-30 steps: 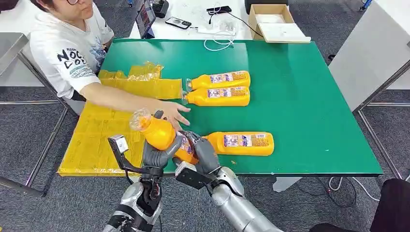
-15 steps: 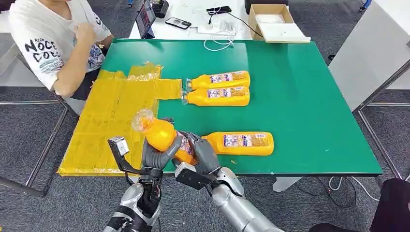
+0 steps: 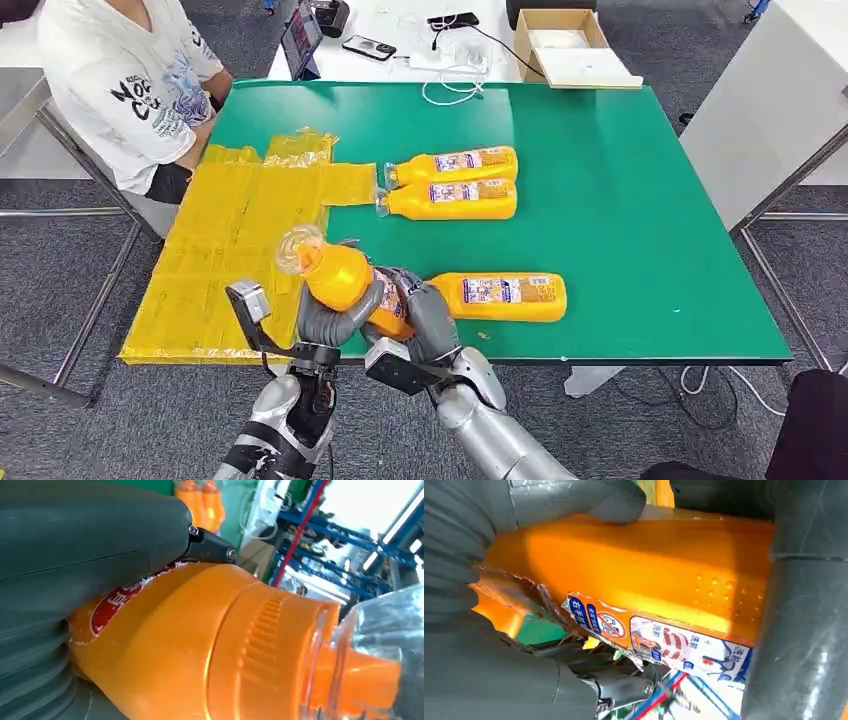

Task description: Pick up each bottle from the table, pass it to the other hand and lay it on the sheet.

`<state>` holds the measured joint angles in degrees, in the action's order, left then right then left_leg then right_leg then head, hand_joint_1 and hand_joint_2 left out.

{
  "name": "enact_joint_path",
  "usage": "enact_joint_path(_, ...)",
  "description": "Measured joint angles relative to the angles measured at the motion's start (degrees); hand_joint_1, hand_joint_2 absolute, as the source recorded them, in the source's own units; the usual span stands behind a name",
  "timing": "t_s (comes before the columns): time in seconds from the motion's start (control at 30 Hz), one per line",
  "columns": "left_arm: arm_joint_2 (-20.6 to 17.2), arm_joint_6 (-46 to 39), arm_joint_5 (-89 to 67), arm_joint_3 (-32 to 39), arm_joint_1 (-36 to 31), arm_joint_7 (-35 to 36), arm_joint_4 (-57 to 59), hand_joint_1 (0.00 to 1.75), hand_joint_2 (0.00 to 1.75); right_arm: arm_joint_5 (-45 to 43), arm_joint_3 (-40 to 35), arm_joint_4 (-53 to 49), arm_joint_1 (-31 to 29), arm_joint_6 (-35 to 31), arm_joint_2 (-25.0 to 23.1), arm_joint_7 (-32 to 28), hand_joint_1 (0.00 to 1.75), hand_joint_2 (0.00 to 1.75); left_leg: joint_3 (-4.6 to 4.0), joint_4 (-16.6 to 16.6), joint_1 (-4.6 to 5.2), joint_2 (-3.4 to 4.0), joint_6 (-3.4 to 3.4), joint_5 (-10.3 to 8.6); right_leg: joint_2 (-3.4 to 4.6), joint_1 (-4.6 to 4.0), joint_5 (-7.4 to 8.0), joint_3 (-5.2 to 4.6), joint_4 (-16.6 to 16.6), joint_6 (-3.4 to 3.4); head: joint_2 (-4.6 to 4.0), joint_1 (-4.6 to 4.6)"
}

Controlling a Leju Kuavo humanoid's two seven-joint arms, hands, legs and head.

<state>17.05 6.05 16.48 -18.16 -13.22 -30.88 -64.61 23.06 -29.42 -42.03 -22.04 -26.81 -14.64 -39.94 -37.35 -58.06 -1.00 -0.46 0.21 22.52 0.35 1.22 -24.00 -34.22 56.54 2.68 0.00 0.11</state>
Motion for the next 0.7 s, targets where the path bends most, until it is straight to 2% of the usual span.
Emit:
enact_joint_path(0.17,0.02,-1.38,-0.56,-1.99,-0.65,0.42,-0.48,1.75,1.75,-0.02,1.27,0.06,-0.79,-1.04,-1.05,3.26,0.0,0.0,-0.01,0.0,0.0,-0.01,0.0,0.0,0.0,0.0,0.0,0.02,0.0,0.0,0.0,0.0)
enact_joint_path(0.33,0.04,-13.69,-6.93,-1.86,-2.11,-3.76,-1.38,1.75,1.75,-2.89,2.8,-0.61,-0.93,1.44,-1.38,2.48,0.0,0.0,-0.03,0.0,0.0,-0.04,0.0,-0.02,-0.01,0.0,0.01,0.0,0.01,0.0,0.0,0.0)
enact_joint_path(0.53,-0.17,-27.22,-14.09,2.08,-7.7,-8.37,-2.17,1.75,1.75,-8.49,4.7,-7.25,-0.66,6.65,-1.38,1.47,0.0,0.0,-0.01,0.0,-0.01,-0.03,-0.02,-0.06,-0.01,-0.01,0.01,0.02,0.04,0.0,0.0,0.0)
enact_joint_path(0.7,-1.18,-32.15,-17.25,6.66,-12.81,-8.94,-0.72,1.75,1.75,-11.27,5.16,-14.46,0.7,8.49,-1.38,1.12,0.0,0.0,-0.02,0.0,-0.02,-0.04,-0.01,-0.08,-0.01,-0.02,0.01,0.02,0.04,0.0,0.0,0.02)
